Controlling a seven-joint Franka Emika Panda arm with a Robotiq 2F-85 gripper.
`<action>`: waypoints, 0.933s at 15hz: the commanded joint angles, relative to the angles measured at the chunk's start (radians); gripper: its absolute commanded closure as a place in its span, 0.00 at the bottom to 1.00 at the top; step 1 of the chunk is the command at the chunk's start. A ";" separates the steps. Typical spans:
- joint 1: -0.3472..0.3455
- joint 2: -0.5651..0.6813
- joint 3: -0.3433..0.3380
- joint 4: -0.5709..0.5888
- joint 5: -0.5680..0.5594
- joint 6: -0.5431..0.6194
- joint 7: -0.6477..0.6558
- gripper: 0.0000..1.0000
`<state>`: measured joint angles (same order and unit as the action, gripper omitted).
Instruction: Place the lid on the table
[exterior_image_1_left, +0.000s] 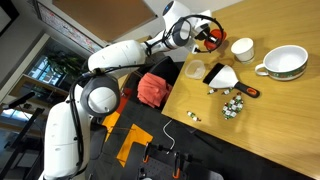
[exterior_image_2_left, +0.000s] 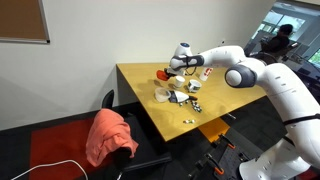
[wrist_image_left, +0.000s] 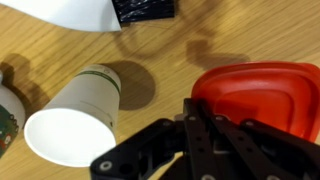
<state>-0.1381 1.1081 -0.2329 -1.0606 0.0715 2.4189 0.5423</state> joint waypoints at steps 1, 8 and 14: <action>-0.027 0.061 0.026 0.137 0.023 -0.109 0.003 0.98; -0.038 0.093 0.039 0.239 0.015 -0.228 0.001 0.53; -0.017 0.016 0.041 0.160 0.017 -0.210 -0.019 0.08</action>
<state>-0.1589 1.1756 -0.2056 -0.8639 0.0790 2.2343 0.5399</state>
